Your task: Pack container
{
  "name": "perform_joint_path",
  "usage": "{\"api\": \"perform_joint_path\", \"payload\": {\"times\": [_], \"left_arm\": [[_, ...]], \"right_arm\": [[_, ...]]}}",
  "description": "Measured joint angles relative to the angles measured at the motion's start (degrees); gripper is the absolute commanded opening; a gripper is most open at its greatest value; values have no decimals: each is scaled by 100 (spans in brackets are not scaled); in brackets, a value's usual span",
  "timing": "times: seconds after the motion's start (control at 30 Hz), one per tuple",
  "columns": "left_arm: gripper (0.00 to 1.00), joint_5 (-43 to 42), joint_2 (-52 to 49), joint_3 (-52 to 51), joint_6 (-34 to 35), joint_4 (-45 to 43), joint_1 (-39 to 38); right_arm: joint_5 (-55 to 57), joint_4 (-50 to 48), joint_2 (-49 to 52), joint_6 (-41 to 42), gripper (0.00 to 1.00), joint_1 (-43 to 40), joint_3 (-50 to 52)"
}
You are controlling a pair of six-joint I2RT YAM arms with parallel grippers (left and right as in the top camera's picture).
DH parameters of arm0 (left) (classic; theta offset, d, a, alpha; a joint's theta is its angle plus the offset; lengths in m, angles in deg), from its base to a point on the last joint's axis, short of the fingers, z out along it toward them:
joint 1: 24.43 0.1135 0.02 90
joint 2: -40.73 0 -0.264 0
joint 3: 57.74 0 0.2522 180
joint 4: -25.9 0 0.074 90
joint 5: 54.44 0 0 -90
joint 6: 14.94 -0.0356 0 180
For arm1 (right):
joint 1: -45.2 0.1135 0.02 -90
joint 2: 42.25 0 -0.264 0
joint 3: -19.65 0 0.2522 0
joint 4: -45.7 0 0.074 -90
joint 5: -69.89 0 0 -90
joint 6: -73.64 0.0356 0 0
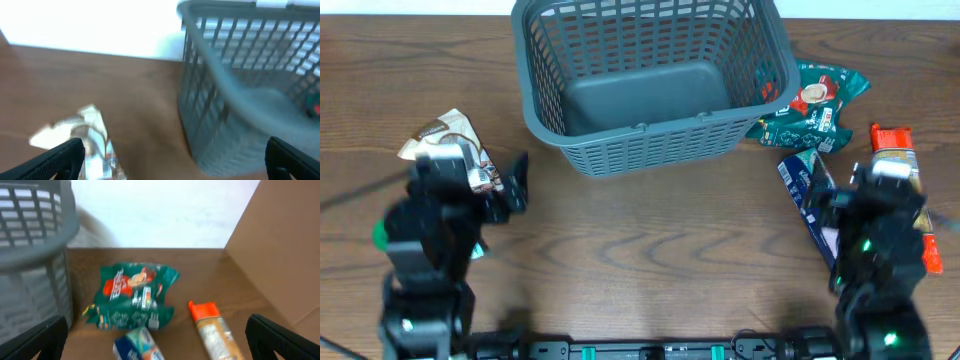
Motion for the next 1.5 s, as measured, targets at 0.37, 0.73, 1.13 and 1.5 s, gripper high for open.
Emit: {"api": "perform_joint_path", "payload": {"times": [0.37,0.73,1.13,1.5], "left_arm": [[99,0,-1633,2643,2,1475,0],[99,-345,-1198,2736,2,1937,0],[99,-793,-1250,2769,223,3501,-2],[99,-1300,-1561,2769,308,4019,-2]], "right_arm": [[-1300,1991,2544,-94,99,0,-3877],[-2693,3543,3960,-42,99,0,-5698],[-3727,4478,4286,-212,99,0,-5748],[-4385,5101,4922,-841,99,39,-5748]]}}
